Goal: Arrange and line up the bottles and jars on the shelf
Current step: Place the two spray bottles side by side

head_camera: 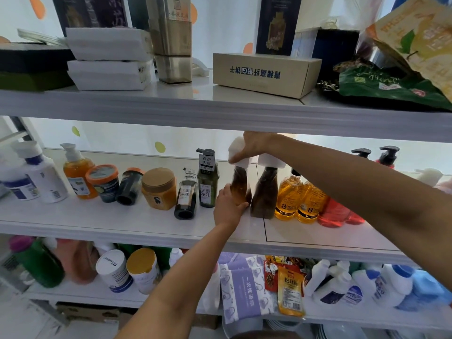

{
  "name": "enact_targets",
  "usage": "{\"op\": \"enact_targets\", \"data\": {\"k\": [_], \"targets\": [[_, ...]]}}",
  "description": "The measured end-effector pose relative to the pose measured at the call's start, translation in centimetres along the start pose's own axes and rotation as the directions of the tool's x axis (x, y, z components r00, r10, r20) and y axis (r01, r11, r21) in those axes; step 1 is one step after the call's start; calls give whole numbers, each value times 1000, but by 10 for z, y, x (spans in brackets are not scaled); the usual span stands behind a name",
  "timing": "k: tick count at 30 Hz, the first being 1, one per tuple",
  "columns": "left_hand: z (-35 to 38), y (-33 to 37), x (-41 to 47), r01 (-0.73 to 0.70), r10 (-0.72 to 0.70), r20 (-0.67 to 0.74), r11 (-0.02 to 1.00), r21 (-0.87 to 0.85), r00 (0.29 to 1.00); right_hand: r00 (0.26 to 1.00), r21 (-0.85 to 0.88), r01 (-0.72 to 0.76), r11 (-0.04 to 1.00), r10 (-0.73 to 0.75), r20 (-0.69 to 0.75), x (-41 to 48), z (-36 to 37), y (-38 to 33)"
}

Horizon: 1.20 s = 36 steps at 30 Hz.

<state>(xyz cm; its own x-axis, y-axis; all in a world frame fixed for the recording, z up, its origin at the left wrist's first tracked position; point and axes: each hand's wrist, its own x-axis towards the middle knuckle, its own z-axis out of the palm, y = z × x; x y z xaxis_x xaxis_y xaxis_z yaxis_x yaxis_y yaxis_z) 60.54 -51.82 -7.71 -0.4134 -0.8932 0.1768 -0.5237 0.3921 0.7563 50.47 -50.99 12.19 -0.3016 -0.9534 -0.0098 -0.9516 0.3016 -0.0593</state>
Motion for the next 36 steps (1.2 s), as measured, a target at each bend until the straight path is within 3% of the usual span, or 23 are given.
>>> {"op": "enact_targets", "data": {"k": [5,10,16,21,26,33,36], "targets": [[1,-1,2,8,-8,27,1000,20,1000,992,35,84,996,-87,87,2,-9,12],[2,-1,1,35,-36,33,999,31,999,994,5,112,994,-112,-2,0,-3,7],[2,0,0,6,-6,-12,999,49,1000,994,-3,21,1000,-22,-107,1,8,-1],[1,-1,2,-23,23,7,999,27,1000,998,95,45,994,-49,39,2,-1,14],[-1,-4,3,-82,82,8,996,17,997,1000,163,0,987,-2,14,2,3,21],[-2,-5,-8,-28,30,50,998,-50,998,999,132,15,991,-21,45,-4,1,12],[-8,-10,-16,51,-50,66,999,-17,997,996,21,78,997,-77,-32,-8,1,3]]}}
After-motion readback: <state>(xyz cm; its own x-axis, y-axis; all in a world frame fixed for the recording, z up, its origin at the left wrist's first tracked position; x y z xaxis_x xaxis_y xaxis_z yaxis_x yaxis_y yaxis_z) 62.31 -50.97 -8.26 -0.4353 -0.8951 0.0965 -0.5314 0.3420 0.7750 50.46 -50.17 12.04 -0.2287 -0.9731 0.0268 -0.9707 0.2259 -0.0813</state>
